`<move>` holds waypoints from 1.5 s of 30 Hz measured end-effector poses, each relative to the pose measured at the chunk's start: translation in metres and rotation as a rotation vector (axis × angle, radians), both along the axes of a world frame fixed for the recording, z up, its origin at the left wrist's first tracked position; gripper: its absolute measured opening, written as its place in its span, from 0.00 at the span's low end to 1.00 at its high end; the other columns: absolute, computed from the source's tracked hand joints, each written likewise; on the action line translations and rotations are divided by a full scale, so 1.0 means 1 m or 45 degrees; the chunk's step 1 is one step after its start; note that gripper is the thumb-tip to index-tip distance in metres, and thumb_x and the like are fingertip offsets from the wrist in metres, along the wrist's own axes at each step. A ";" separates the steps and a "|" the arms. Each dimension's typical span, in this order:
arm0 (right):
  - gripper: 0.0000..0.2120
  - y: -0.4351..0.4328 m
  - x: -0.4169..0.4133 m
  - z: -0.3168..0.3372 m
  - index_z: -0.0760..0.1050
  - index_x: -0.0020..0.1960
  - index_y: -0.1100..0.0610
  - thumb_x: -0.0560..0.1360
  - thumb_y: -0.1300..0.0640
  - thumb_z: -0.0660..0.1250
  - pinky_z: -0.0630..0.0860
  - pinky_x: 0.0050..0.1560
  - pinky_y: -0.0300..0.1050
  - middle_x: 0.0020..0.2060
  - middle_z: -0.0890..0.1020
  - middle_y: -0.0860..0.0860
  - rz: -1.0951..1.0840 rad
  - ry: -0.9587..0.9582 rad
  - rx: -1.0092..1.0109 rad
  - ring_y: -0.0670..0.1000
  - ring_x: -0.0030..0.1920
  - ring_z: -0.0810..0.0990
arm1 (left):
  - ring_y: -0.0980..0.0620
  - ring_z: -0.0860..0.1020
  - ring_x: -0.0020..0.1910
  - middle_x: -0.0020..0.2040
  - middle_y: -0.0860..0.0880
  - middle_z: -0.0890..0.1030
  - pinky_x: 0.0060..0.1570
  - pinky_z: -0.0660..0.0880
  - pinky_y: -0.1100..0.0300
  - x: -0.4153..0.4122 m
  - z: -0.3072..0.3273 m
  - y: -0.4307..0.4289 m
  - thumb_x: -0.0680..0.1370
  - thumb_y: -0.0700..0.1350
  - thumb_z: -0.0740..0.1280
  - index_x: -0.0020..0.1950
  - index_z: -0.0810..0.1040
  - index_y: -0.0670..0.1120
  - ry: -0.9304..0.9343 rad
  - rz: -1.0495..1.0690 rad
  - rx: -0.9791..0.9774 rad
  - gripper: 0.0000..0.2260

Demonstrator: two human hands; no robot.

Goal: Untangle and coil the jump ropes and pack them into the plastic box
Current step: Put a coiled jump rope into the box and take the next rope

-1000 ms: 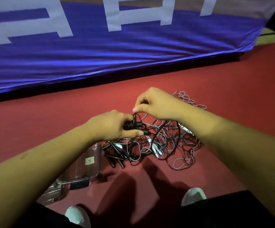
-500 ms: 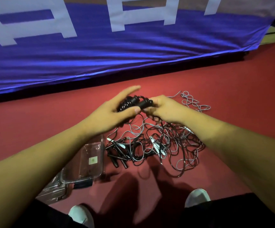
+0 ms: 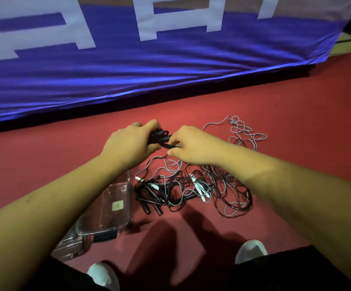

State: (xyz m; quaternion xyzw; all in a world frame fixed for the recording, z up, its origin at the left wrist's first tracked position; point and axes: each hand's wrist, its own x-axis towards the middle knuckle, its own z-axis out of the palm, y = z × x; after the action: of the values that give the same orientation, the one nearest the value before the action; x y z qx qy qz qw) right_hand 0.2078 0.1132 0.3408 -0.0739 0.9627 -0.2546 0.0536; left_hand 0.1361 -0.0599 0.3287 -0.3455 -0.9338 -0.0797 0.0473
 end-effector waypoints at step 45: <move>0.09 -0.001 0.004 0.021 0.76 0.42 0.54 0.79 0.52 0.62 0.69 0.38 0.46 0.33 0.78 0.52 0.188 0.042 0.315 0.57 0.38 0.76 | 0.39 0.79 0.55 0.56 0.47 0.77 0.49 0.76 0.49 0.002 0.005 0.000 0.74 0.62 0.69 0.64 0.69 0.57 -0.124 0.010 -0.178 0.22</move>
State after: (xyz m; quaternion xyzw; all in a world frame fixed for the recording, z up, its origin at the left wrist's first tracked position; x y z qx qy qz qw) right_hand 0.2122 0.1126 0.3617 -0.1416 0.9795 -0.1279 0.0651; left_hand 0.1380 -0.0602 0.3334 -0.3401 -0.9396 -0.0309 -0.0223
